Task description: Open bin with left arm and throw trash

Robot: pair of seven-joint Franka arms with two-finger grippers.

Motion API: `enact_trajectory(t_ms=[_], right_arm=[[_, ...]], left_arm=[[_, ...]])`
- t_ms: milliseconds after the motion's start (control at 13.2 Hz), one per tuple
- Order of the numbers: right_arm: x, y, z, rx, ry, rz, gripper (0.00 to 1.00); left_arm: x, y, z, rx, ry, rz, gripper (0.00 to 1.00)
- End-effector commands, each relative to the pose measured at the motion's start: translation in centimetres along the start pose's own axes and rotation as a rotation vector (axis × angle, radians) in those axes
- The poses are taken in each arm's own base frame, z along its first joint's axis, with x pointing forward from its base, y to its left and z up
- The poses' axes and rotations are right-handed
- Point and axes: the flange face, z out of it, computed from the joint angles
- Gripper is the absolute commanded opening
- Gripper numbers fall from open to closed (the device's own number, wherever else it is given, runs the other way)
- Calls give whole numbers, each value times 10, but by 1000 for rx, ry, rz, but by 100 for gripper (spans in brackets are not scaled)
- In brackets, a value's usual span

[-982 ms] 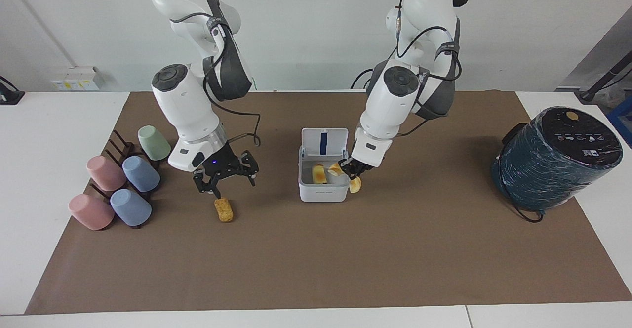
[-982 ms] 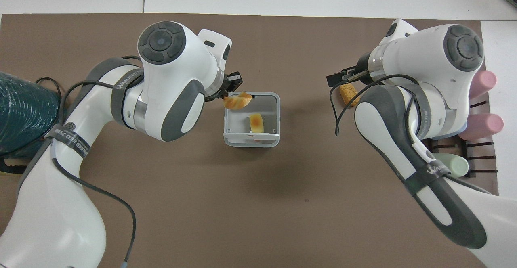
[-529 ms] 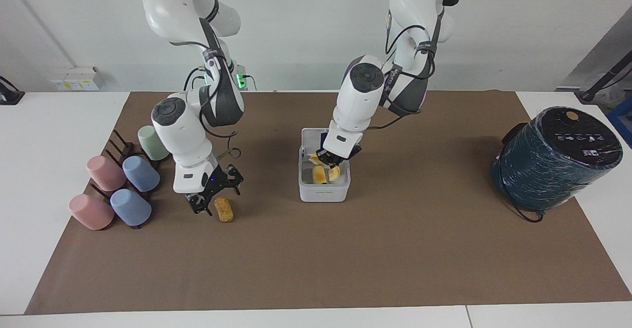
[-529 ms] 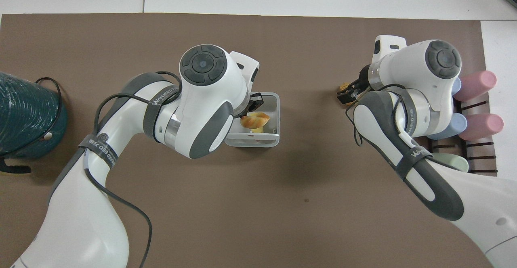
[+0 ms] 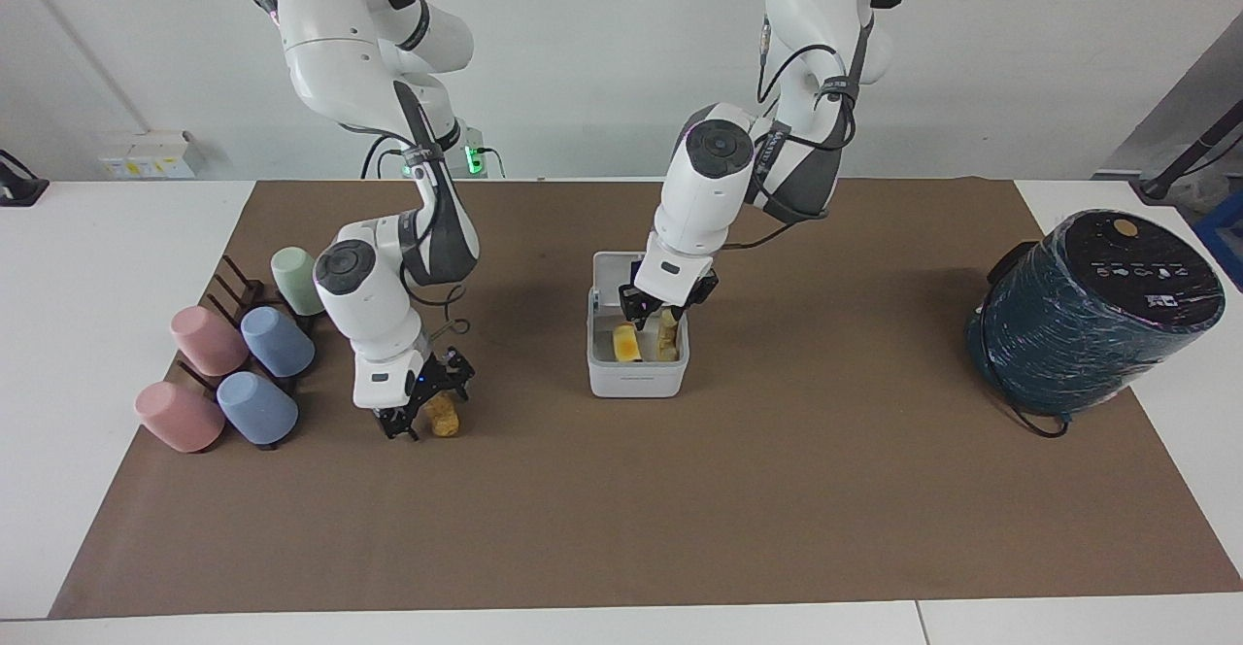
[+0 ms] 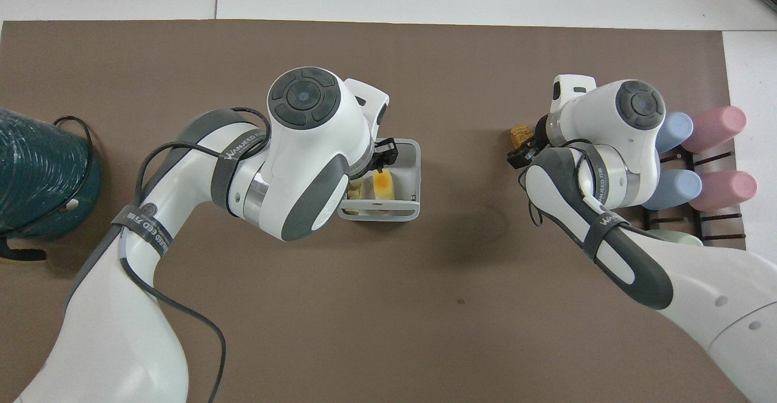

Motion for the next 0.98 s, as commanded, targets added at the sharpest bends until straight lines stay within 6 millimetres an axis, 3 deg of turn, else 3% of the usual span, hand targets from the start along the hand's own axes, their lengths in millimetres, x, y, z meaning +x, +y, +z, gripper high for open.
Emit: enact_trajectory(t_ms=[0,76,151,302,378,453,604,680,756,907], right_arm=[[-6,-4,-9,-2,-19,-8,100],[-4,-7,-10,-4,-15,10,100],[-1,-10,-9,-4,-15,18,91],[-1,-10,-8,-22,-27,1,37],[-2,-10,-8,-25,-29,4,5],[-2,-10,-8,-25,-30,27,0],[5,-6,-21,-36,-19,59,0],[9,-5,-35,-38,-19,92,0],[14,-8,-54,-39,-20,139,0],[28,-27,-89,-24,-23,188,0]], left_arm=[[8,-12,-30,24,-22,-26,62],[18,-22,-45,34,-26,-40,61],[29,-32,-61,31,-27,-56,61],[46,-59,-74,63,-58,-25,61],[51,-76,-81,86,-82,34,61],[56,-91,-87,103,-98,90,61],[71,-124,-101,142,-102,150,61],[76,-141,-113,154,-98,184,62],[74,-155,-138,139,-73,243,63],[75,-194,-156,143,-93,339,64]])
